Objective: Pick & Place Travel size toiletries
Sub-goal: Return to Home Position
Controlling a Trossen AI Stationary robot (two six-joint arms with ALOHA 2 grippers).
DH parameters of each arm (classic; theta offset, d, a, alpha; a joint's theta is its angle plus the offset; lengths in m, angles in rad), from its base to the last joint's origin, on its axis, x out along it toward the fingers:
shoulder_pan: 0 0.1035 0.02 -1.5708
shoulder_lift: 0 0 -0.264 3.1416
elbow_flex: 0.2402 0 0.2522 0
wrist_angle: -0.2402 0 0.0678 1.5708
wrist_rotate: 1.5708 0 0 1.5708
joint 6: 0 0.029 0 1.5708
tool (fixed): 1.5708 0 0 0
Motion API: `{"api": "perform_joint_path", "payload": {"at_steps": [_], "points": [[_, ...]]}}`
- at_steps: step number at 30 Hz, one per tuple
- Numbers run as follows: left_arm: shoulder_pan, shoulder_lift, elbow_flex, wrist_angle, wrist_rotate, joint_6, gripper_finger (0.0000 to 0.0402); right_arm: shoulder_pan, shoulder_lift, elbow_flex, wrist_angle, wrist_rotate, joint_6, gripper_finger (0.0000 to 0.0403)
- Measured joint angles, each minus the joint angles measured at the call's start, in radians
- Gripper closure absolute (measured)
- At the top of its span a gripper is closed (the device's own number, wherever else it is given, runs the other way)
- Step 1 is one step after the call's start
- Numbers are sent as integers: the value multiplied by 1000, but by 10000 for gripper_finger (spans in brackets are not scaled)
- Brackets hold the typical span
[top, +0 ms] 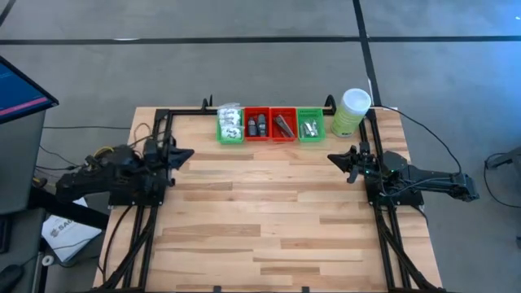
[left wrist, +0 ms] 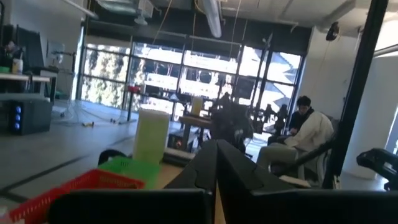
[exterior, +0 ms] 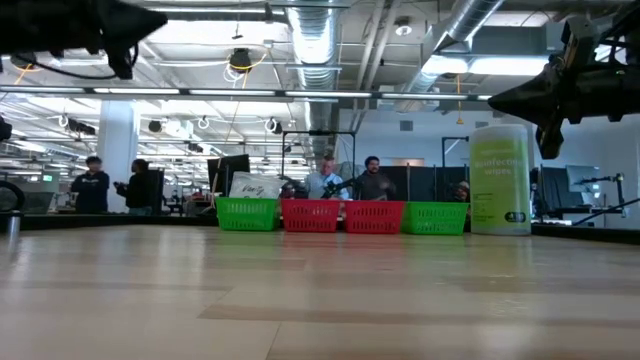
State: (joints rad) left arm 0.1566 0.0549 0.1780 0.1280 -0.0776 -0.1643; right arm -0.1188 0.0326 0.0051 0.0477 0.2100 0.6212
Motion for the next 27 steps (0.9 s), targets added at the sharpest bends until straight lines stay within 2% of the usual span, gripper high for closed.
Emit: {"api": "perform_joint_path", "payload": {"at_steps": [11, 14, 27], "points": [[0, -12, -166, 24, 1, -100, 401, 0, 0, 0, 0, 0, 0, 403], [0, -25, -171, 6, 0, -136, 401, 0, 0, 0, 0, 0, 0, 403], [0, -55, -171, 24, 0, -130, 401, 0, 0, 0, 0, 0, 0, 403]]}}
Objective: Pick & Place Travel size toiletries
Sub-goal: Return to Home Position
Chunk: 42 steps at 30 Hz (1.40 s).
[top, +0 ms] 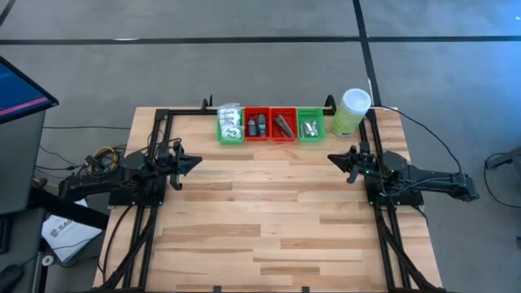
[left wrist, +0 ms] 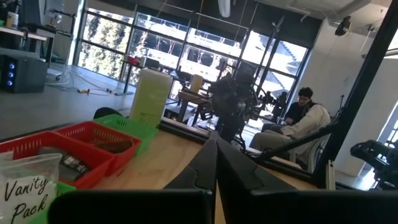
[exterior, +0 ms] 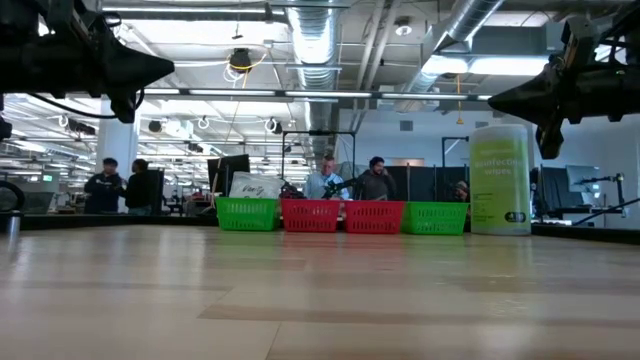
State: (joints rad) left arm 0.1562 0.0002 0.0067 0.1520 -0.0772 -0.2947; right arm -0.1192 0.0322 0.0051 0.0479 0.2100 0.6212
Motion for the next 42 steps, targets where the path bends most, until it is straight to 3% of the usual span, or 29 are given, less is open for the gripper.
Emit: {"api": "perform_joint_path", "payload": {"at_steps": [42], "points": [[0, 0, 0, 23, 0, 1, 401, 0, 0, 0, 0, 0, 0, 403]]}}
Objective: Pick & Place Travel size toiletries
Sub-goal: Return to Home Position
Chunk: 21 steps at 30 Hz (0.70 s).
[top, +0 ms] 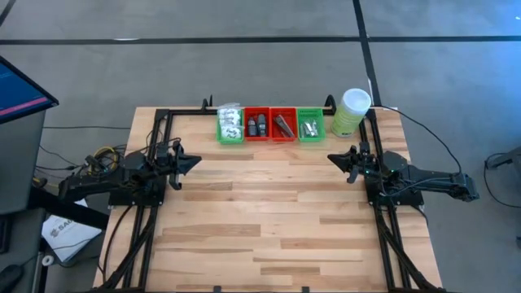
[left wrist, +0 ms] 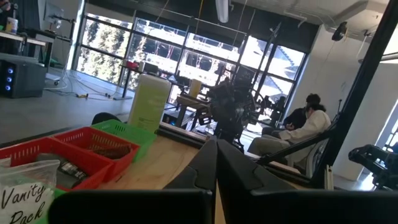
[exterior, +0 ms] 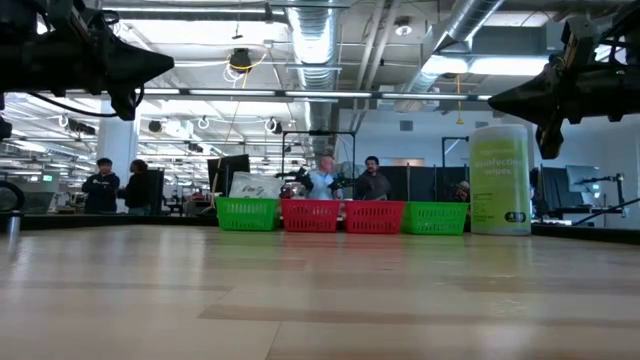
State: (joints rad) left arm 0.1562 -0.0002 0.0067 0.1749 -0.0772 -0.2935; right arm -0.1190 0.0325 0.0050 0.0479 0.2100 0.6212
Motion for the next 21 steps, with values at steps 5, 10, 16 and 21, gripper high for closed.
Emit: {"api": "perform_joint_path", "payload": {"at_steps": [5, 10, 16, 21], "points": [[0, 0, 0, 2, 0, 0, 401, 0, 0, 0, 0, 0, 0, 403], [0, 0, 0, 8, 0, 0, 401, 0, 0, 0, 0, 0, 0, 403], [0, 0, 0, 9, 0, 0, 401, 0, 0, 0, 0, 0, 0, 403], [0, 0, 0, 9, 0, 0, 401, 0, 0, 0, 0, 0, 0, 403]]}}
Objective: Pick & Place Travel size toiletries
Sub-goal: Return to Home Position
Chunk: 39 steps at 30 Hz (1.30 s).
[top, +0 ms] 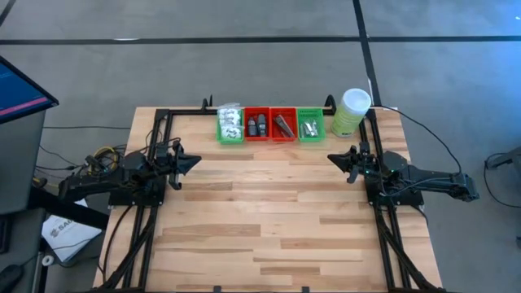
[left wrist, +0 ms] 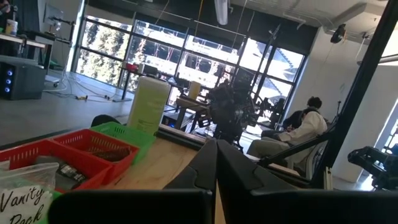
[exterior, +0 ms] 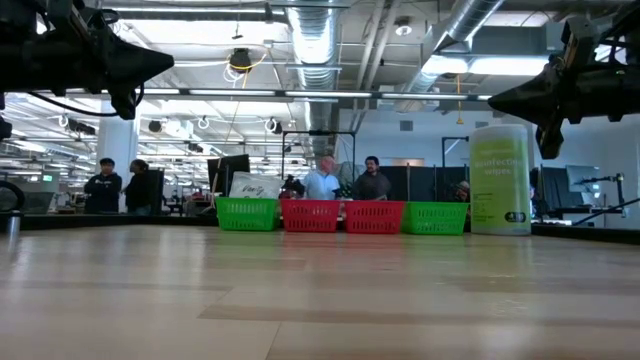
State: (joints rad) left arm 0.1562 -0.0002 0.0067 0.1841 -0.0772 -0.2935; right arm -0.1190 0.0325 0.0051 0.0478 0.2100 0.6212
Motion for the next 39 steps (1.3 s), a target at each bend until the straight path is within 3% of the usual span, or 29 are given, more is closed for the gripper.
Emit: {"api": "perform_joint_path", "payload": {"at_steps": [39], "points": [[0, 0, 0, 13, 0, 0, 401, 0, 0, 0, 0, 0, 0, 403]]}}
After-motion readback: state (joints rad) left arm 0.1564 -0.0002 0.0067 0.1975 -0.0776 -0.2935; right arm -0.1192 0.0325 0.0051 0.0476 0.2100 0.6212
